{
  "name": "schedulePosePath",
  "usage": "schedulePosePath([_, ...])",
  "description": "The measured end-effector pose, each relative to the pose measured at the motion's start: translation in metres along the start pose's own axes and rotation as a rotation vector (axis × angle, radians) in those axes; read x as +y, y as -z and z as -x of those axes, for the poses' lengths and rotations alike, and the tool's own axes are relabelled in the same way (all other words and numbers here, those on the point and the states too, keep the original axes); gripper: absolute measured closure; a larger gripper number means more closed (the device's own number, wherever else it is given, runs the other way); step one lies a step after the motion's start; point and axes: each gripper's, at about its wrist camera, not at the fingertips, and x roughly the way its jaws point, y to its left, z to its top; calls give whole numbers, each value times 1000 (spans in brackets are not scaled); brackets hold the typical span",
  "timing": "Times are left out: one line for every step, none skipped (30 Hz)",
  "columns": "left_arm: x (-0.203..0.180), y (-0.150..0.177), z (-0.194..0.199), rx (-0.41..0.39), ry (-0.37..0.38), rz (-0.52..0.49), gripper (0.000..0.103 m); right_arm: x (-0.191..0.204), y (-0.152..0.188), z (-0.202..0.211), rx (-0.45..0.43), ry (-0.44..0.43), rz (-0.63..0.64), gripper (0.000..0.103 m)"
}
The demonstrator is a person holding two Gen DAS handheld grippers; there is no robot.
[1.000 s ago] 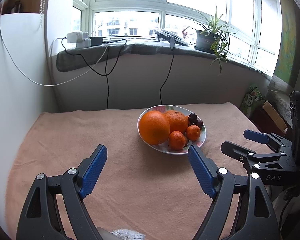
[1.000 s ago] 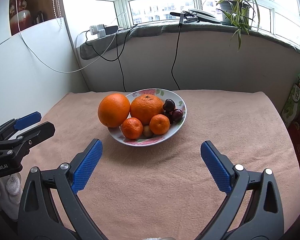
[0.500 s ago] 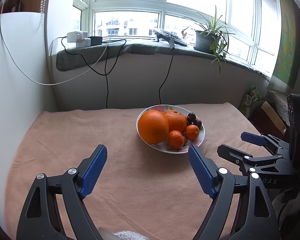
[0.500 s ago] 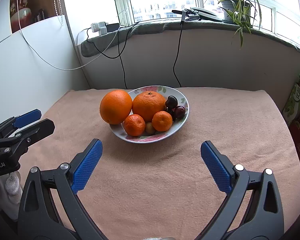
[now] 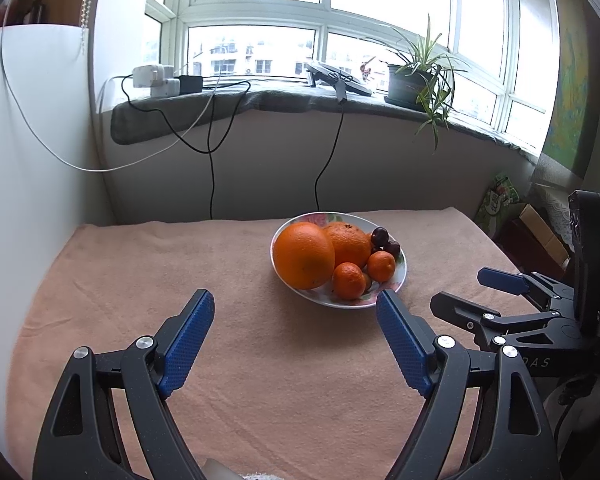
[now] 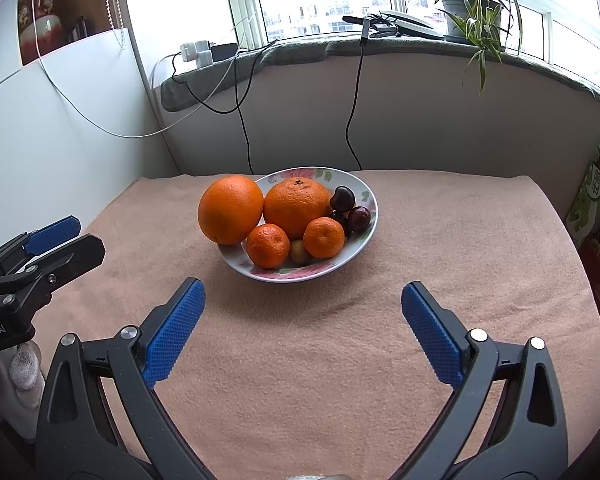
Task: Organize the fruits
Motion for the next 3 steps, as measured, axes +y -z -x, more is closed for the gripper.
schedulePosePath([0, 0, -1, 3, -1, -1, 20, 0, 1, -1, 1, 1, 0, 2])
schedulePosePath([0, 1, -1, 6, 1, -3, 20, 0, 1, -1, 2, 2, 0, 2])
schedulePosePath([0, 1, -2, 7, 0, -3, 20, -1, 1, -2, 4, 4, -1, 2])
